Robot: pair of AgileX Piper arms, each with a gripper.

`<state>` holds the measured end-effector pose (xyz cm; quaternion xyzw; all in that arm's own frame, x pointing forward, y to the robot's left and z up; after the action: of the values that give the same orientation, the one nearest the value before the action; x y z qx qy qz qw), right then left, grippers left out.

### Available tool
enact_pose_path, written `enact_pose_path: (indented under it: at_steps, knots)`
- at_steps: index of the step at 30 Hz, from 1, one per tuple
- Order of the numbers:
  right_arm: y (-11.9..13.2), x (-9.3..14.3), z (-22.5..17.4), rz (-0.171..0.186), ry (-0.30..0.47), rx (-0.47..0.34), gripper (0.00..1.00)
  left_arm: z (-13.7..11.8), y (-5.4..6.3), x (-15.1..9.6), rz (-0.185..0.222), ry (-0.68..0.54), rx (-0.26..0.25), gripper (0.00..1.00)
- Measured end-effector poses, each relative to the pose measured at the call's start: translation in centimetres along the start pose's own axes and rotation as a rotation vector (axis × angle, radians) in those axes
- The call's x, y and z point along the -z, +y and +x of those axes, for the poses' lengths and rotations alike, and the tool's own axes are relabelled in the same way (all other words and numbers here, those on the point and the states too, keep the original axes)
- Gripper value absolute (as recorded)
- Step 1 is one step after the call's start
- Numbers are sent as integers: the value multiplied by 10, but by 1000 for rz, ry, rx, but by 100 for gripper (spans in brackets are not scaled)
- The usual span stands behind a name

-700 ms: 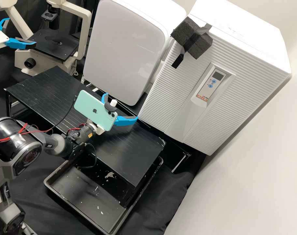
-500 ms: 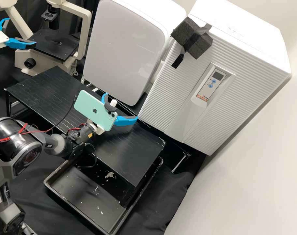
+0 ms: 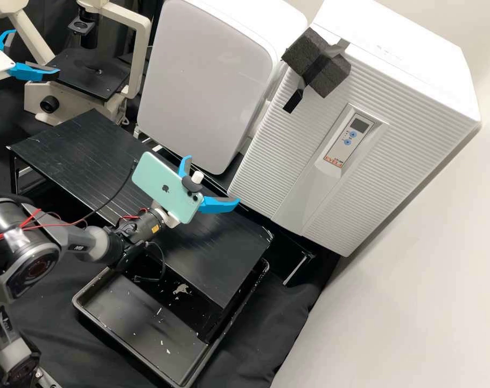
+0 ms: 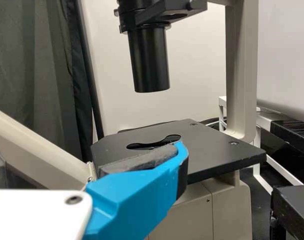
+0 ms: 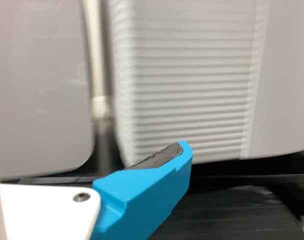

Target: Open the incubator door

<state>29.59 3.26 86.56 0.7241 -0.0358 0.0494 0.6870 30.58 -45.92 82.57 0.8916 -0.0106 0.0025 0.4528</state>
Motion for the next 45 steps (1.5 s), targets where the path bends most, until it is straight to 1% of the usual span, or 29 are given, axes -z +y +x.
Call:
enact_pose_path:
  at_steps: [1, 8, 12, 13, 16, 24, 27, 31, 33, 35, 37, 41, 45]
  knots:
    - [6, 1, 0, 7, 5, -19, 100, 0, 0, 0, 0, 0, 0, 100]
    - [32, 23, 14, 1, 88, -123, 100, 0, 0, 0, 0, 0, 0, 100]
    - [49, 38, 25, 12, 131, -196, 100, 0, 0, 0, 0, 0, 0, 100]
    - [53, 41, 27, 8, 137, -209, 100, 0, 0, 0, 0, 0, 0, 100]
    - [63, 47, 34, 27, 142, -256, 100, 0, 0, 0, 0, 0, 0, 100]
    - [76, 55, 47, 19, 120, -294, 100, 0, 0, 0, 0, 0, 0, 100]
    - [80, 55, 51, 29, 99, -318, 100, 0, 0, 0, 0, 0, 0, 100]
    - [85, 54, 53, 56, 47, -339, 100, 0, 0, 0, 0, 0, 0, 100]
    - [85, 55, 54, 65, 39, -349, 100, 0, 0, 0, 0, 0, 0, 100]
    - [86, 57, 54, 60, 33, -359, 100, 0, 0, 0, 0, 0, 0, 100]
    - [86, 61, 55, 66, 29, -371, 100, 0, 0, 0, 0, 0, 0, 100]
    - [88, 72, 54, 62, 25, -383, 100, 0, 0, 0, 0, 0, 0, 100]
    - [88, 88, 48, 44, 32, -395, 100, 0, 0, 0, 0, 0, 0, 100]
